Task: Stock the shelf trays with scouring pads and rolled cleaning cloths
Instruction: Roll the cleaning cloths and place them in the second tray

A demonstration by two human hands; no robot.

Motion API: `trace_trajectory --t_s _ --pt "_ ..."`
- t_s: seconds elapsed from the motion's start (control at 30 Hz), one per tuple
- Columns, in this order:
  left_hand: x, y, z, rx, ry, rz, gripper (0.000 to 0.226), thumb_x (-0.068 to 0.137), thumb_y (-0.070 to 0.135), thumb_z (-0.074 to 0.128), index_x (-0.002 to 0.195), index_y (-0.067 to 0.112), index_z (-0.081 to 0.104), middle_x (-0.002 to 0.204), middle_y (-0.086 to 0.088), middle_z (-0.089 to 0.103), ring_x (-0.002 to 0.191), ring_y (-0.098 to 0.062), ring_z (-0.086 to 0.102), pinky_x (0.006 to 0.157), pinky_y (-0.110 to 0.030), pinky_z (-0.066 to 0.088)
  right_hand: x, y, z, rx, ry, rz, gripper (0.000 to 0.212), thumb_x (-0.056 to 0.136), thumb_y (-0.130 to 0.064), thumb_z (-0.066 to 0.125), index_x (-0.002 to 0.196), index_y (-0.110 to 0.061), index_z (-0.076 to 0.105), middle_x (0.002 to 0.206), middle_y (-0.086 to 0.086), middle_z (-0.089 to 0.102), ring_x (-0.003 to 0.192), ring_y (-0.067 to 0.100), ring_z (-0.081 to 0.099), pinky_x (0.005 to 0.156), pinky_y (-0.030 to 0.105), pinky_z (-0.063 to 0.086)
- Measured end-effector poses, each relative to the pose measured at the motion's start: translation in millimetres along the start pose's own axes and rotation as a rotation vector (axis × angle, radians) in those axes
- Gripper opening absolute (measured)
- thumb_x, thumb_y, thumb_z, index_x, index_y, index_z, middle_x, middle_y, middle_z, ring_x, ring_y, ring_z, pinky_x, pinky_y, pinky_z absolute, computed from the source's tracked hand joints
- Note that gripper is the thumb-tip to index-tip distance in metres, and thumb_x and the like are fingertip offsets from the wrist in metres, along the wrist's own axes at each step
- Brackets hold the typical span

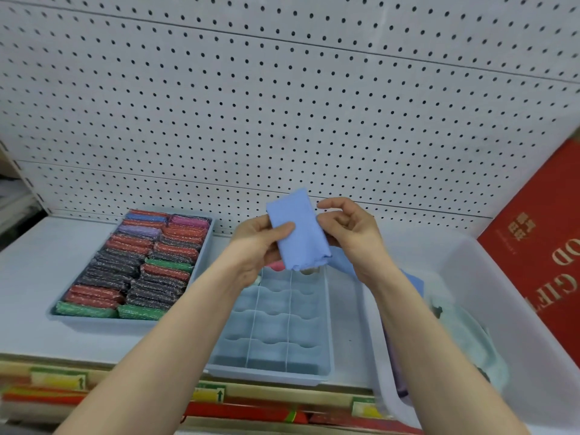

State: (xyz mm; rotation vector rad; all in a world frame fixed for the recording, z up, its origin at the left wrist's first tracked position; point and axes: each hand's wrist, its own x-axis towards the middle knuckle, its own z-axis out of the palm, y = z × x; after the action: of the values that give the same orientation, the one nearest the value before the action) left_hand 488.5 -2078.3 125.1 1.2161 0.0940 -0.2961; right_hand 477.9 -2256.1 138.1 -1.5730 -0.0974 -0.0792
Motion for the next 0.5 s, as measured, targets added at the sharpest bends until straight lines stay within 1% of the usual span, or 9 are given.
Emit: trace_trajectory --t_s 0.07,0.1,0.17,0.23,0.3,0.37,0.43,0.47,0.5 --pt "1.8 2.1 -2.4 -0.011 0.047 0.012 0.026 0.092 0.007 0.061 0.117 -0.001 0.063 0.107 -0.015 0.072 0.083 -0.025 0.072 0.060 -0.029 0.059 -4.7 0.2 -2.4 -0.061 -0.132 -0.050 0.037 0.090 0.013 0.049 0.112 -0.015 0.061 0.091 -0.001 0.068 0.074 0.015 0.065 0.072 0.027 0.053" --pt "2.2 4.0 -3.7 -0.012 0.067 0.013 0.026 0.093 0.007 0.061 0.117 -0.002 0.063 0.107 -0.016 0.071 0.080 -0.024 0.071 0.056 -0.028 0.058 -6.3 0.9 -3.8 -0.110 -0.203 -0.082 0.044 0.088 0.017 0.049 0.114 -0.016 0.061 0.100 -0.001 0.067 0.080 0.015 0.065 0.075 0.027 0.053" --pt "2.0 6.9 -6.1 -0.016 0.094 0.008 0.027 0.093 0.008 0.060 0.118 -0.002 0.062 0.105 -0.018 0.070 0.071 -0.021 0.070 0.050 -0.025 0.054 -7.8 2.6 -3.8 -0.225 -0.288 -0.141 0.049 0.082 0.015 0.058 0.117 -0.019 0.062 0.116 0.007 0.060 0.088 0.015 0.061 0.079 0.026 0.052" --pt "1.7 8.7 -8.7 -0.028 0.086 -0.001 0.028 0.093 0.009 0.061 0.119 -0.002 0.061 0.104 -0.017 0.070 0.072 -0.020 0.070 0.056 -0.025 0.057 -7.1 4.8 0.9 -0.299 -0.272 -0.200 0.045 0.077 0.004 0.071 0.113 -0.022 0.066 0.116 0.010 0.055 0.089 0.016 0.056 0.080 0.024 0.050" --pt "0.4 8.7 -10.4 -0.036 0.042 0.001 0.030 0.091 0.007 0.062 0.120 -0.004 0.060 0.104 -0.018 0.070 0.074 -0.020 0.071 0.064 -0.025 0.059 -6.6 5.0 7.8 -0.288 -0.194 -0.242 0.034 0.077 -0.001 0.076 0.102 -0.023 0.071 0.107 0.006 0.055 0.087 0.017 0.056 0.079 0.023 0.051" --pt "-0.9 6.6 -11.1 -0.016 0.018 0.034 0.034 0.090 0.000 0.062 0.123 -0.004 0.057 0.102 -0.018 0.072 0.075 -0.022 0.072 0.068 -0.027 0.060 -6.5 2.1 10.9 -0.240 -0.123 -0.215 0.021 0.082 -0.002 0.074 0.092 -0.020 0.074 0.101 0.001 0.053 0.082 0.012 0.056 0.073 0.019 0.049" --pt "-2.4 4.5 -11.3 0.033 0.017 0.087 0.037 0.090 -0.004 0.061 0.126 0.004 0.056 0.100 -0.015 0.074 0.078 -0.025 0.072 0.075 -0.032 0.061 -6.3 1.1 11.7 -0.233 -0.100 -0.158 0.008 0.085 -0.007 0.072 0.086 -0.015 0.074 0.102 0.000 0.053 0.083 0.005 0.056 0.068 0.014 0.048" --pt "-4.0 4.0 -11.2 0.066 0.014 0.117 0.039 0.090 -0.005 0.061 0.126 0.008 0.057 0.099 -0.014 0.075 0.080 -0.026 0.071 0.077 -0.033 0.060 -6.3 1.3 12.2 -0.248 -0.091 -0.144 0.004 0.087 -0.010 0.071 0.085 -0.012 0.074 0.102 -0.001 0.055 0.085 0.003 0.056 0.069 0.014 0.048" --pt "-6.0 4.0 -10.3 0.094 0.006 0.147 0.040 0.090 -0.006 0.060 0.126 0.010 0.057 0.100 -0.014 0.075 0.082 -0.026 0.071 0.078 -0.033 0.060 -5.4 2.6 12.5 -0.256 -0.073 -0.135 0.005 0.088 -0.011 0.070 0.086 -0.009 0.073 0.102 -0.002 0.058 0.087 0.003 0.057 0.071 0.014 0.048"
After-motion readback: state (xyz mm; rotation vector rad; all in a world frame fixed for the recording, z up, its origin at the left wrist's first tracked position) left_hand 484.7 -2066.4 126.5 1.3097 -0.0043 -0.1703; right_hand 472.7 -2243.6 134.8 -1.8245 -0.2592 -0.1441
